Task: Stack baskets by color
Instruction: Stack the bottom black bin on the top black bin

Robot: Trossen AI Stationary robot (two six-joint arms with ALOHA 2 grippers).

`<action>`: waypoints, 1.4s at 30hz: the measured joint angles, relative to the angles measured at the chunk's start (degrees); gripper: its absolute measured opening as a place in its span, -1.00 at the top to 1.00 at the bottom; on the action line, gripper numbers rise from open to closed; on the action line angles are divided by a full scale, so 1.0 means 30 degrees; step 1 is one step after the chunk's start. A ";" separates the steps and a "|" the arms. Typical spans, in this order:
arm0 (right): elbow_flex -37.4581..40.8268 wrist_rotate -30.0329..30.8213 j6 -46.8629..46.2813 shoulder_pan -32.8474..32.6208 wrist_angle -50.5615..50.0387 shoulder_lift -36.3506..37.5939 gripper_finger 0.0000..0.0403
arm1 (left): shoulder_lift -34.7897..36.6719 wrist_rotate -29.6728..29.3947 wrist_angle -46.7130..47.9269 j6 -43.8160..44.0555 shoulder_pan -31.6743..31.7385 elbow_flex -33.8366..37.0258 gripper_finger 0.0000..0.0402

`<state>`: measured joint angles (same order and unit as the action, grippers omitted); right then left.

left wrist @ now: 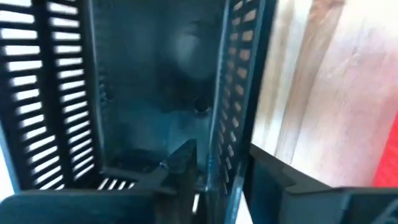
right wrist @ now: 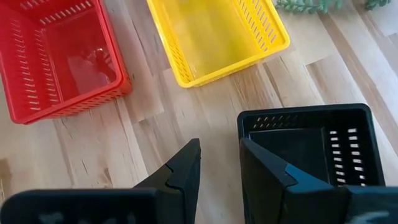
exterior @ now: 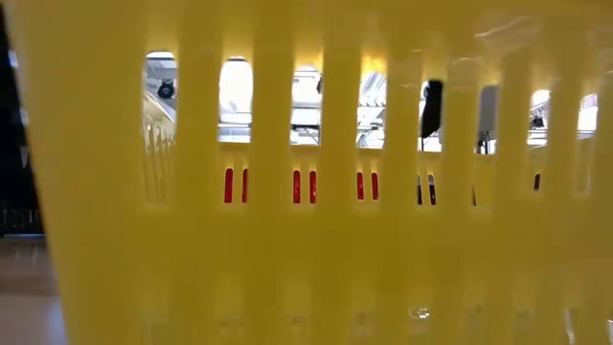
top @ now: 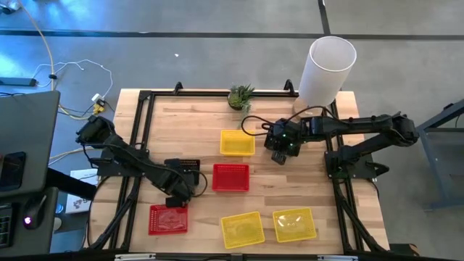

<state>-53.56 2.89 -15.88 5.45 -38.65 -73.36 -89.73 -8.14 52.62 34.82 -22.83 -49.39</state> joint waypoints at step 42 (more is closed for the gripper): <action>0.0002 -0.0820 0.0925 -0.1107 0.9825 -0.0007 0.50 | 0.0179 -0.3320 0.1423 -0.5477 -0.0022 -0.4161 1.00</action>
<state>-53.55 0.43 -13.11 2.13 -9.18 -73.38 -89.19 -18.10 56.89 18.38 -22.90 -61.87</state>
